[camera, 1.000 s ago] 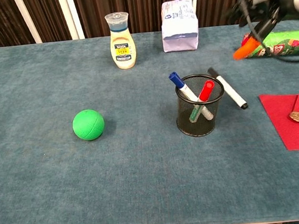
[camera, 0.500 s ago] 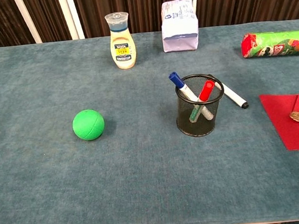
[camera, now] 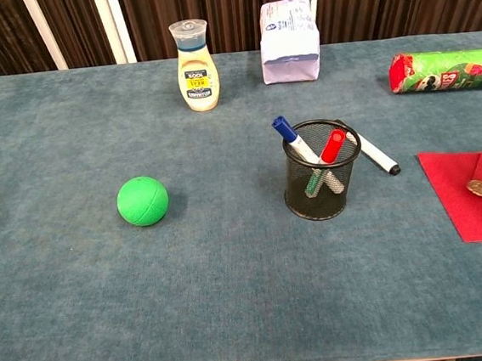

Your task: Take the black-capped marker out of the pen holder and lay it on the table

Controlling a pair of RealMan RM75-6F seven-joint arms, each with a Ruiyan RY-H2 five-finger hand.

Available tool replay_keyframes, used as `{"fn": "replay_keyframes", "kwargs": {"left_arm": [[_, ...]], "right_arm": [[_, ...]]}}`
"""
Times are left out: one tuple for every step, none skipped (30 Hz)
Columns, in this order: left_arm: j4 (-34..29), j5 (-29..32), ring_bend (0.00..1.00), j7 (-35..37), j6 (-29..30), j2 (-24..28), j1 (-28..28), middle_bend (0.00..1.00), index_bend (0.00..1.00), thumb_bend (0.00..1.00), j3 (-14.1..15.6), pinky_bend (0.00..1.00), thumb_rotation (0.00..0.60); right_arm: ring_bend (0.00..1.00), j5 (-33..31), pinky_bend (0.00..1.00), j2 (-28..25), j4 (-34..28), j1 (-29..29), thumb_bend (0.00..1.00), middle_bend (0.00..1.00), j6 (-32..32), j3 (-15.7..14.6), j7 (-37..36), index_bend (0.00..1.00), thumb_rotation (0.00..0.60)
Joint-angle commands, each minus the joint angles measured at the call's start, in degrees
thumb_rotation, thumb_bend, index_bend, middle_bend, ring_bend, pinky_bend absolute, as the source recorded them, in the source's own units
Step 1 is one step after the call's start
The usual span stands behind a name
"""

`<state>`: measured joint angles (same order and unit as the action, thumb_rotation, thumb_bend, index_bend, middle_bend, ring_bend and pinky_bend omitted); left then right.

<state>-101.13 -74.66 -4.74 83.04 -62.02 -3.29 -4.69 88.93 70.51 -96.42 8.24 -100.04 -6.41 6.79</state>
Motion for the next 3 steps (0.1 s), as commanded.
{"fn": "replay_keyframes", "kwargs": {"left_arm": [[-0.04,0.05,0.08,0.13,0.16,0.01,0.07,0.03,0.15,0.46,-0.08,0.05,0.600],[-0.04,0.05,0.08,0.16,0.17,0.03,0.08,0.03,0.15,0.46,-0.09,0.05,0.600],[-0.03,0.05,0.08,0.16,0.16,0.05,0.09,0.03,0.15,0.46,-0.08,0.05,0.600]], "right_arm": [[0.00,1.41,0.16,-0.29,-0.51,-0.55,0.17,0.00,0.96,-0.42,0.04,0.00,0.600],[0.00,1.54,0.16,-0.53,-0.79,-0.60,0.17,0.00,1.52,-0.46,-0.15,0.00,0.600],[0.00,1.62,0.16,-0.68,-0.96,-0.62,0.17,0.00,1.92,-0.49,-0.27,0.00,0.600]]}}
